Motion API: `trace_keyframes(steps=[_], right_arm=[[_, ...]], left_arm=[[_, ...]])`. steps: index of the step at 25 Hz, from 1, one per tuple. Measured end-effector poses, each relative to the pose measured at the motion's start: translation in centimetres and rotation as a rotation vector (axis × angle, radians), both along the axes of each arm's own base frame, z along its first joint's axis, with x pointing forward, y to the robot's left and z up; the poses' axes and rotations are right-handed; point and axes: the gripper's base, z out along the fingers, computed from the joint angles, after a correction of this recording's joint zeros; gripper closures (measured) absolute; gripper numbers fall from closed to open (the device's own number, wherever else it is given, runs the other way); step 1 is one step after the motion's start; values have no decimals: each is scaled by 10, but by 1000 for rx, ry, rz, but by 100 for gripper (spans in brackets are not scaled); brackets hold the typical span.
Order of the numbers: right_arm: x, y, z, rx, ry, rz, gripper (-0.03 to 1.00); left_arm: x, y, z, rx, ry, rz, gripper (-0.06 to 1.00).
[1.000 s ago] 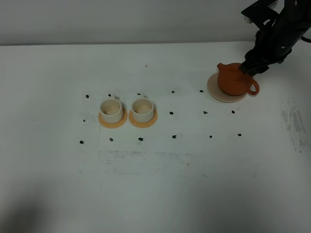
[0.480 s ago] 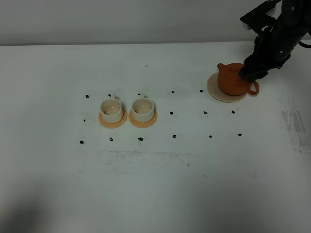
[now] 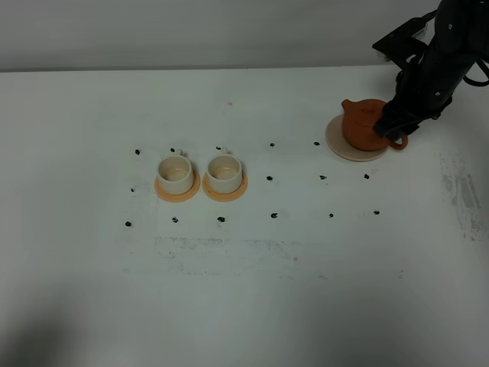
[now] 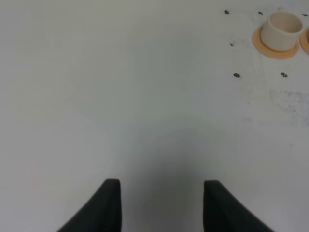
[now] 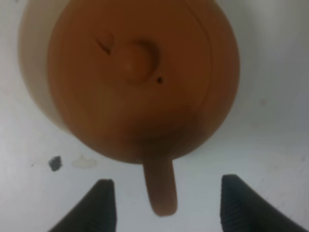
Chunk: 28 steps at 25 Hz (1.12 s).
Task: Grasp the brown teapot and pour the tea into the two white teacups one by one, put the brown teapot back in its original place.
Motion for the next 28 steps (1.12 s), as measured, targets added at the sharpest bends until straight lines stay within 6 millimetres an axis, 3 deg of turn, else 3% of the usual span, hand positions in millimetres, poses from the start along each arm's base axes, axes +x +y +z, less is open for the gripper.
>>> trace_keyframes(steps=[17,20,23,28], right_arm=[[4,1,-16,-8,3,31,48],[4,1,-16,-10,6,60,59],[3,1,-16,-17,7,98,82],[3,1,-16,-20,7,120,85]], left_arm=[[0,0,0,0,0,0,52],[0,0,0,0,0,0,52],[0,0,0,0,0,0,52],[0,0,0,0,0,0,52]])
